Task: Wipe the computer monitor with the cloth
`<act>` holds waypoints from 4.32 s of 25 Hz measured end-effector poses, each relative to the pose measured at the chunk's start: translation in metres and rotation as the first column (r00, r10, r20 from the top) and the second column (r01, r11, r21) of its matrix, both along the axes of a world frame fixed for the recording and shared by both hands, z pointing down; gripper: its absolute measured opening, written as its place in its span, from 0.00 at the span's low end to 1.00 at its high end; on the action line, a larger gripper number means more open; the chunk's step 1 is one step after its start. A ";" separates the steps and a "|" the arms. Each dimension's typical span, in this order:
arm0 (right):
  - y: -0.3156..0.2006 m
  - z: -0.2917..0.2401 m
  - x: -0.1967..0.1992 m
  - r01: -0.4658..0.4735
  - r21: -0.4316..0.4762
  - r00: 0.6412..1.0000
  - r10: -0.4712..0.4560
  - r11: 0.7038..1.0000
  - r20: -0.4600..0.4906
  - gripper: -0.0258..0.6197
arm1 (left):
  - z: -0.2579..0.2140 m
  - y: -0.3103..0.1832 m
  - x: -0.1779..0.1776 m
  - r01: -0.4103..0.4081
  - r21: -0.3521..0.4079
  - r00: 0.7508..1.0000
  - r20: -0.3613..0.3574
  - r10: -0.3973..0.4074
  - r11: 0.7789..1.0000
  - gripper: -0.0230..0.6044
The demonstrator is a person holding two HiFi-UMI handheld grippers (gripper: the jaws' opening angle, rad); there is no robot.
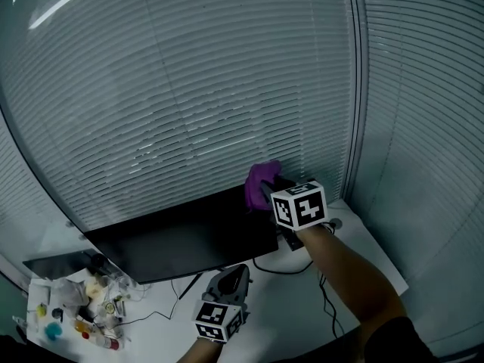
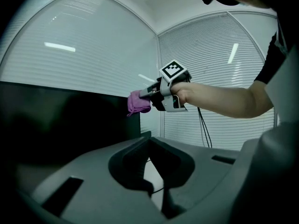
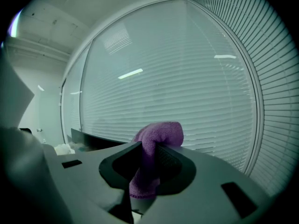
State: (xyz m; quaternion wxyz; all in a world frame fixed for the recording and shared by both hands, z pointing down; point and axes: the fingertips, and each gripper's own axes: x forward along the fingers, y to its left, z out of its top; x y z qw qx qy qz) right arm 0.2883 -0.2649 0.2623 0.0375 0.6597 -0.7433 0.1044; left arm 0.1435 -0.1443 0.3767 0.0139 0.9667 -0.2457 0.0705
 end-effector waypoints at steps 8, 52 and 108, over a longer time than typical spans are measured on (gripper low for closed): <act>0.024 0.000 0.027 0.007 0.008 1.000 -0.007 1.000 -0.001 0.19 | 0.001 0.024 0.028 0.008 0.002 1.000 -0.017 -0.007 1.000 0.04; 0.002 0.089 0.013 0.137 -0.096 0.969 -0.153 0.986 -0.192 0.19 | 0.052 0.012 0.045 0.067 -0.073 0.997 0.036 -0.065 0.995 0.04; 0.037 0.396 -0.027 0.203 -0.477 0.978 -0.150 0.855 0.148 0.19 | 0.210 0.025 0.001 0.221 -0.346 0.966 0.205 -0.157 0.912 0.04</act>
